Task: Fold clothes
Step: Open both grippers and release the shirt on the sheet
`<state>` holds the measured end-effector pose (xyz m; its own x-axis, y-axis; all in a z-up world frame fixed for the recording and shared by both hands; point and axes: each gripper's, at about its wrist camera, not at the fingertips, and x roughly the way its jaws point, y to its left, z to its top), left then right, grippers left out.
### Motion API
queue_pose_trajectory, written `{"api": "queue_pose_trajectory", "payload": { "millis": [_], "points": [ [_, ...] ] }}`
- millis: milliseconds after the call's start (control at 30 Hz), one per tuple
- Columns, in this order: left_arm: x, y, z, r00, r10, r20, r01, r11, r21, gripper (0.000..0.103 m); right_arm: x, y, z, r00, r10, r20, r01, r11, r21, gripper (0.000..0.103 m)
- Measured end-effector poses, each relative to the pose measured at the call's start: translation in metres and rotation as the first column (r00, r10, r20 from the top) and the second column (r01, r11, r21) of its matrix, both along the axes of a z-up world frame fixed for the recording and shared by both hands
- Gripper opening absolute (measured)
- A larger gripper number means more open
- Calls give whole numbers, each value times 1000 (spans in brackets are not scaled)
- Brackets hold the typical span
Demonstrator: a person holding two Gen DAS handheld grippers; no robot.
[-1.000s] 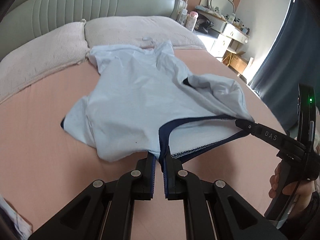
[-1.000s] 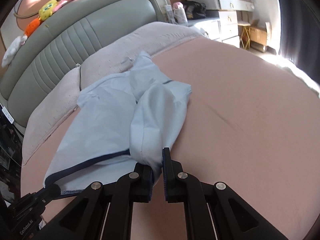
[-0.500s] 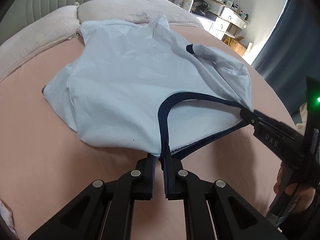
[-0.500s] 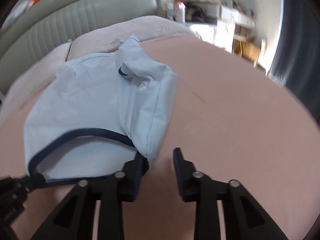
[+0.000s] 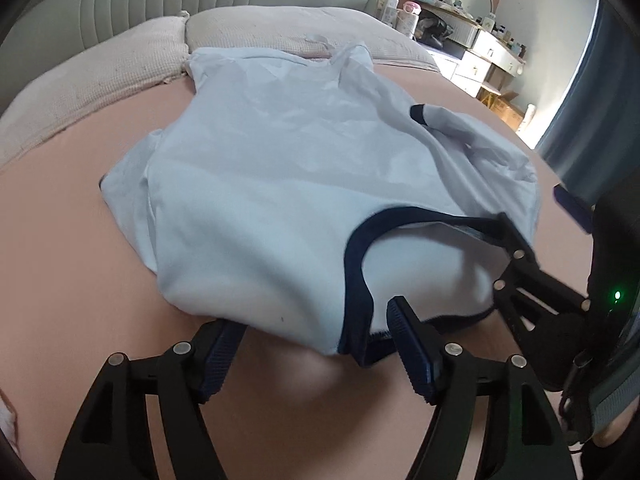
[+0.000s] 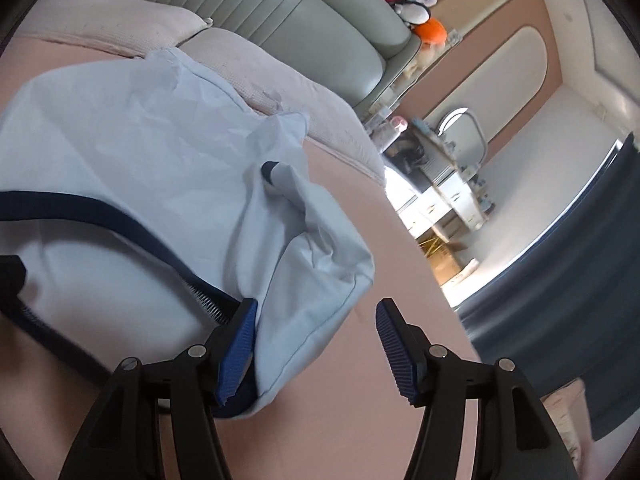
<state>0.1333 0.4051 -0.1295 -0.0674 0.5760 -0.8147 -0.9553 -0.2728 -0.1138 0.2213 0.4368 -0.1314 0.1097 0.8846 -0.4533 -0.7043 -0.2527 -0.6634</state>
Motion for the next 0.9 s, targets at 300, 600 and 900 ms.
{"api": "queue_pose_trajectory", "payload": {
  "millis": [300,600,900],
  "points": [
    [-14,5,-18,984,59,-168,-74,994,-83,70,1,15,-3,990,-37,138,13,985,171,68],
    [-21,-3,-16,979,65,-191,-73,997,-32,29,21,16,-26,994,-32,100,30,999,21,6],
    [-24,-20,-23,979,104,-175,-115,992,-53,24,87,26,-22,941,-330,-71,319,938,-135,5]
  ]
}}
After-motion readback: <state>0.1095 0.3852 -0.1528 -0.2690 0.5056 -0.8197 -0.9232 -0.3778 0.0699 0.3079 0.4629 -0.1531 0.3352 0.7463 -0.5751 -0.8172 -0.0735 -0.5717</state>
